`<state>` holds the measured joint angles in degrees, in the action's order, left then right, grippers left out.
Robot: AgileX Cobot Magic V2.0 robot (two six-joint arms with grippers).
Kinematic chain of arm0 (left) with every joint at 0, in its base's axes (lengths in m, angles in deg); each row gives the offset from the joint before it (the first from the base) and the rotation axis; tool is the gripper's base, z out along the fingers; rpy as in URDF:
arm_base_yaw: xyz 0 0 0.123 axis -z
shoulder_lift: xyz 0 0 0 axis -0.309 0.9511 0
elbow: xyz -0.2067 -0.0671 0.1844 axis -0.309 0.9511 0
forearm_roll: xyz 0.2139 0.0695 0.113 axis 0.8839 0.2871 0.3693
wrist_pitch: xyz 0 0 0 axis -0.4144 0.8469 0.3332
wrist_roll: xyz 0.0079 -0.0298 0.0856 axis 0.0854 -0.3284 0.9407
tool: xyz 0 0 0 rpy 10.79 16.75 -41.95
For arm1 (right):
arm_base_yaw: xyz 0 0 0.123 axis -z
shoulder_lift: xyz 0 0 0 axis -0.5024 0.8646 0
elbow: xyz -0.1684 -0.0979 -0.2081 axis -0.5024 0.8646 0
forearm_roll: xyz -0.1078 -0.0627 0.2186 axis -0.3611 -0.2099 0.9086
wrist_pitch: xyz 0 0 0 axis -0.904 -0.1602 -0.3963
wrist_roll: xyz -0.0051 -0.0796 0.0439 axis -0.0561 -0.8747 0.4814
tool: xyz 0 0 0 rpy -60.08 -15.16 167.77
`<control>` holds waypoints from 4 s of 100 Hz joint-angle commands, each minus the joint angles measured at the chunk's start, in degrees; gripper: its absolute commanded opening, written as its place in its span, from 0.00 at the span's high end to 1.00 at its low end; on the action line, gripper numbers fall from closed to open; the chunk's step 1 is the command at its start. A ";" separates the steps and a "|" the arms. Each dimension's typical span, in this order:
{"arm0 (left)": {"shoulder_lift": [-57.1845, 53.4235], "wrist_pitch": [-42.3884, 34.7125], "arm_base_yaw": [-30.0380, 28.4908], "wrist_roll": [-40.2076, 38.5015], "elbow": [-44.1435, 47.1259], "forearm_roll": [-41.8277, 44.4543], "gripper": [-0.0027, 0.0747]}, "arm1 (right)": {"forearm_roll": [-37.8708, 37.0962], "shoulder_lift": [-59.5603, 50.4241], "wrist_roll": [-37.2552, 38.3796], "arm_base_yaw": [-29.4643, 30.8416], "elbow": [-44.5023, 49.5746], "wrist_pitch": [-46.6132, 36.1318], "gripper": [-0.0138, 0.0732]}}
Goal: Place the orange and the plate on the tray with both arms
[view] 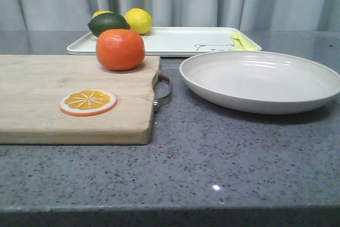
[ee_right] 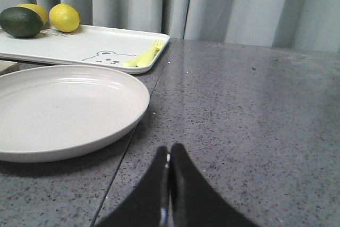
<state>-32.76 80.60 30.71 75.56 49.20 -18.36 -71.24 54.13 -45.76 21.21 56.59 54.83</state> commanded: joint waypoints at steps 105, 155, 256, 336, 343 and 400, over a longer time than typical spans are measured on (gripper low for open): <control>9.03 -0.32 -0.10 -0.76 -16.12 -12.32 0.99 | 11.33 5.09 0.00 -0.04 -26.00 25.70 0.92; 28.51 10.03 -0.10 -0.76 -34.12 -23.36 0.99 | 19.15 17.47 0.00 -0.04 -38.11 32.25 0.92; 28.66 12.17 -0.10 5.67 -34.01 -24.79 0.25 | 20.10 17.47 0.00 -0.04 -38.06 32.29 0.13; 59.36 20.12 1.89 58.71 -51.00 -69.03 0.25 | 20.10 17.47 0.00 -0.04 -38.06 32.29 0.13; 61.76 18.96 4.29 60.55 -52.13 -69.12 0.25 | 20.10 17.47 0.00 -0.04 -38.06 32.29 0.13; 83.81 2.89 16.60 61.41 -61.14 -69.55 0.25 | 20.10 17.47 0.00 -0.04 -38.06 32.29 0.13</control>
<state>50.95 87.27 46.81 137.27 -9.29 -85.81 -52.12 70.55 -45.76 21.21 20.51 91.31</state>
